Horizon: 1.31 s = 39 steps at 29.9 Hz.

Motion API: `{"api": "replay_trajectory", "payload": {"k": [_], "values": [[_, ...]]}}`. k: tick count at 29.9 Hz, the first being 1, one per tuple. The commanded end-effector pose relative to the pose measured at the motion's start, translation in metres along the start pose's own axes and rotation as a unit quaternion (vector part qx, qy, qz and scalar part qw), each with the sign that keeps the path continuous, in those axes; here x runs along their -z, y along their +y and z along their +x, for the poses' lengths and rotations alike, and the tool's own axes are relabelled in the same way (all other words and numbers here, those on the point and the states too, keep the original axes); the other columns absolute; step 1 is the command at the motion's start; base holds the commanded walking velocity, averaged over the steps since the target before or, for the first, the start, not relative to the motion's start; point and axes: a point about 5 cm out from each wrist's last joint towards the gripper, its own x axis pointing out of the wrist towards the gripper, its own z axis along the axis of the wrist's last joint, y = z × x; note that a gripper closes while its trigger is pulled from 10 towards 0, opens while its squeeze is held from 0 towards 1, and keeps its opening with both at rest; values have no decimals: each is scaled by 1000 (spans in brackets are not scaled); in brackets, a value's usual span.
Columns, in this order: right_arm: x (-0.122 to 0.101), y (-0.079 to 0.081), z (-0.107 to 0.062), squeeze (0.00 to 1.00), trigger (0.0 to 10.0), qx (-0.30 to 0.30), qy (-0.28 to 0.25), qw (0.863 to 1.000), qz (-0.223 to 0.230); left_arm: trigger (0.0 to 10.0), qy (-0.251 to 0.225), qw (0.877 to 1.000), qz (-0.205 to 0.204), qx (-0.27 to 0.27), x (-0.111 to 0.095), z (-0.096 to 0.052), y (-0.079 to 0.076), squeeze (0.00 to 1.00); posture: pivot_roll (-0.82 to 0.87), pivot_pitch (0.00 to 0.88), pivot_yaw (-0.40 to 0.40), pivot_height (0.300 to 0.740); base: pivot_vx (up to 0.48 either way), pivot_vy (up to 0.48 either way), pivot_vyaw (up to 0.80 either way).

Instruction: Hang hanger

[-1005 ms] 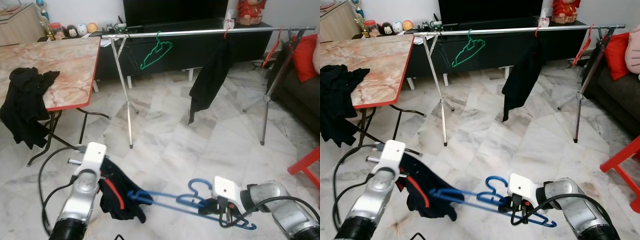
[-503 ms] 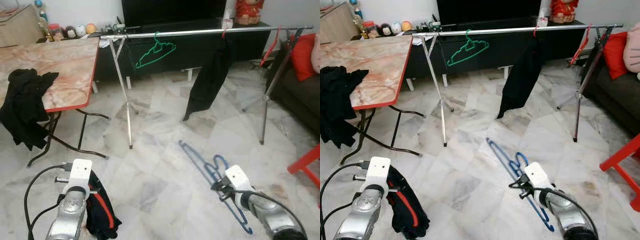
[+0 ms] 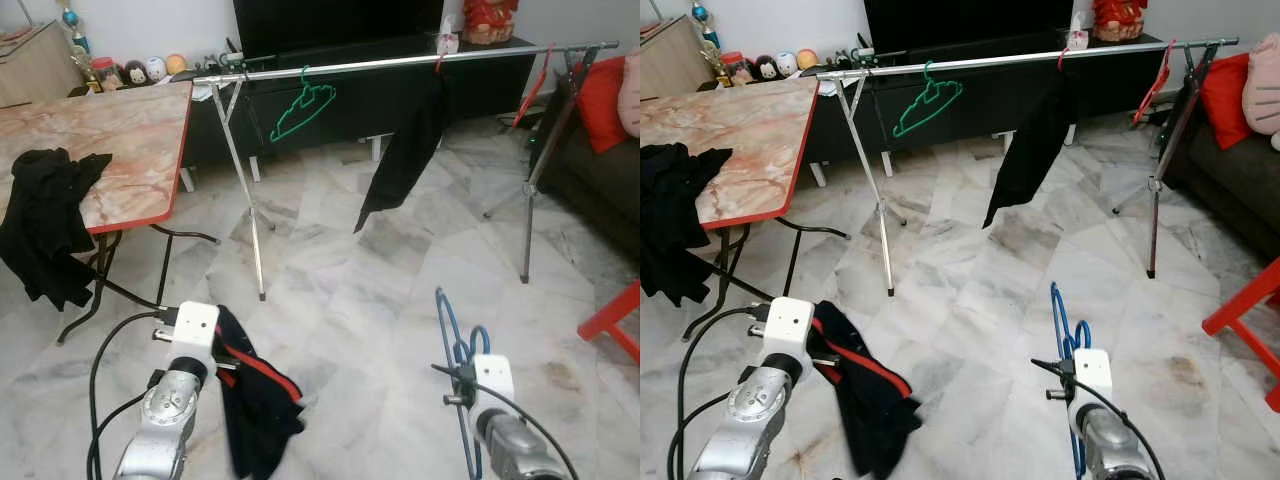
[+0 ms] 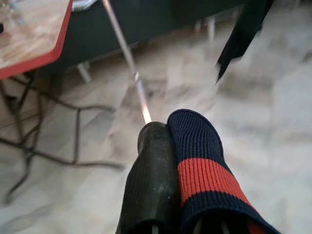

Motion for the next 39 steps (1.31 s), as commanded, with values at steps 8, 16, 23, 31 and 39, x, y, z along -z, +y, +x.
{"api": "replay_trajectory", "payload": {"k": [8,16,23,31,39], "values": [[22,6,-2,0,10000,36,44,998,38,10000,-74,994,-83,-7,-30,-7,-9,0,-96,0,62,740,0,0,0],[19,1,-2,0,10000,53,29,996,58,10000,-71,991,-109,0,-32,-7,-13,0,-104,0,69,740,0,0,0],[24,-1,-4,0,10000,44,39,997,46,10000,-64,992,-108,10,-30,-6,-17,0,-110,0,82,740,0,269,0],[25,3,-4,0,10000,35,37,998,35,10000,-59,992,-107,20,-29,-7,-19,0,-116,0,97,740,0,283,0],[35,17,-6,0,10000,10,41,999,27,10000,-51,993,-101,33,-28,-6,-21,0,-120,0,109,740,0,287,72]]}}
